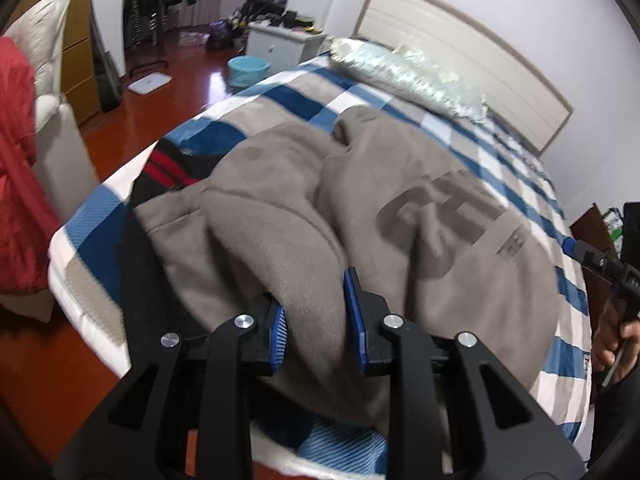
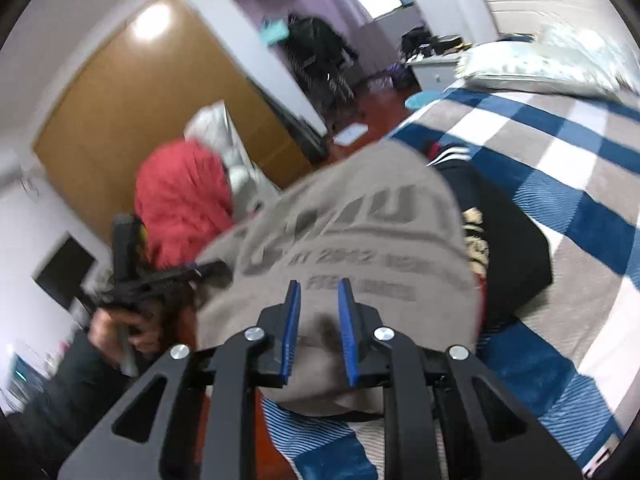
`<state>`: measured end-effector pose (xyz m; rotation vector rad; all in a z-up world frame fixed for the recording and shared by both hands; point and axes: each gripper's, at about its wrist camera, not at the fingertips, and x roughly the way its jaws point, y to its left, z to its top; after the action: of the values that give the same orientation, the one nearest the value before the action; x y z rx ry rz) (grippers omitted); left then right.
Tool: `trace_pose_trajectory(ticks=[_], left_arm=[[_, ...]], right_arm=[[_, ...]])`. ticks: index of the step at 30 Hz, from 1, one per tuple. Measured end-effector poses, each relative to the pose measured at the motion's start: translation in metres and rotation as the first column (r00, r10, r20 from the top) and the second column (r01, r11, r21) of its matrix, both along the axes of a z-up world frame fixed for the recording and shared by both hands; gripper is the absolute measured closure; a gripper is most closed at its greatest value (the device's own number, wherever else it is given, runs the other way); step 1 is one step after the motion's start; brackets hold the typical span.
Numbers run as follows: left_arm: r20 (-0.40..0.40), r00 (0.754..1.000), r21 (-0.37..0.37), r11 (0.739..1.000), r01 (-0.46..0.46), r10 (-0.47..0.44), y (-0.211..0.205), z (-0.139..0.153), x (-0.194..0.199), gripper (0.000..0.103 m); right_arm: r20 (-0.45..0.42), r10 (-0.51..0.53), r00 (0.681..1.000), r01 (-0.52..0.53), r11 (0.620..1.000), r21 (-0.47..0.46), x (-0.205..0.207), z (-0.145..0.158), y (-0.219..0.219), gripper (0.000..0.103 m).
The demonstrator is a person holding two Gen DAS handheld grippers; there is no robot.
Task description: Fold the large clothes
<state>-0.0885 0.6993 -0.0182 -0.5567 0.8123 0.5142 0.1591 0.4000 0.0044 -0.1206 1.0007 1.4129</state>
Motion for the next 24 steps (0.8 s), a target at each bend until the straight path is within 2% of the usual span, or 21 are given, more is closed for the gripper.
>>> trace_pose_trajectory(ticks=[1,3,5,6,9,12,15,17,19,21,22,24], left_arm=[[-0.004,1.000,-0.007,1.000,-0.009,0.009,0.001,-0.001,-0.007,0.078],[-0.011,1.000,-0.014,1.000,-0.010,0.010,0.001,-0.001,-0.018,0.078],[-0.027,1.000,-0.009,1.000,0.001,-0.001,-0.001,-0.001,-0.028,0.078],[-0.041,0.999,-0.006,1.000,0.004,-0.005,-0.002,-0.001,-0.031,0.078],[-0.084,0.996,0.002,1.000,0.012,-0.012,-0.005,-0.002,-0.038,0.078],[-0.134,0.991,-0.003,1.000,0.021,-0.021,-0.006,-0.013,-0.047,0.073],[-0.170,0.985,0.006,1.000,0.021,-0.020,-0.007,-0.022,-0.062,0.068],[-0.173,0.985,0.023,1.000,0.000,0.004,-0.006,-0.024,-0.075,0.052],[-0.173,0.985,0.034,0.999,-0.015,0.021,-0.006,-0.021,-0.081,0.050],[-0.149,0.988,0.057,0.998,-0.028,0.037,-0.009,-0.013,-0.089,0.045],[-0.134,0.990,0.064,0.998,-0.028,0.037,-0.011,-0.008,-0.089,0.038],[-0.094,0.995,0.099,0.995,-0.020,0.030,-0.020,0.007,-0.083,0.037]], right_arm=[[0.016,0.000,1.000,0.001,0.999,-0.048,-0.009,-0.012,0.008,0.083],[0.009,-0.016,1.000,0.017,0.998,-0.060,-0.014,-0.028,0.004,0.084],[-0.072,-0.030,0.997,0.024,0.996,-0.092,-0.012,-0.054,-0.008,0.085],[-0.093,-0.036,0.995,0.026,0.994,-0.105,-0.012,-0.067,-0.013,0.089],[-0.138,-0.052,0.989,0.031,0.988,-0.155,-0.013,-0.107,-0.027,0.097],[-0.169,-0.047,0.985,0.017,0.984,-0.175,-0.012,-0.132,-0.034,0.098],[-0.185,-0.054,0.981,0.024,0.987,-0.158,-0.010,-0.132,-0.034,0.098],[-0.176,-0.066,0.982,0.038,0.987,-0.157,-0.009,-0.127,-0.030,0.098],[-0.156,-0.065,0.986,0.041,0.987,-0.155,-0.009,-0.119,-0.025,0.098],[-0.149,-0.057,0.987,0.034,0.988,-0.150,-0.012,-0.111,-0.022,0.097],[-0.145,-0.051,0.988,0.029,0.989,-0.147,-0.013,-0.108,-0.021,0.096],[-0.135,-0.043,0.990,0.023,0.990,-0.142,-0.016,-0.106,-0.022,0.092]])
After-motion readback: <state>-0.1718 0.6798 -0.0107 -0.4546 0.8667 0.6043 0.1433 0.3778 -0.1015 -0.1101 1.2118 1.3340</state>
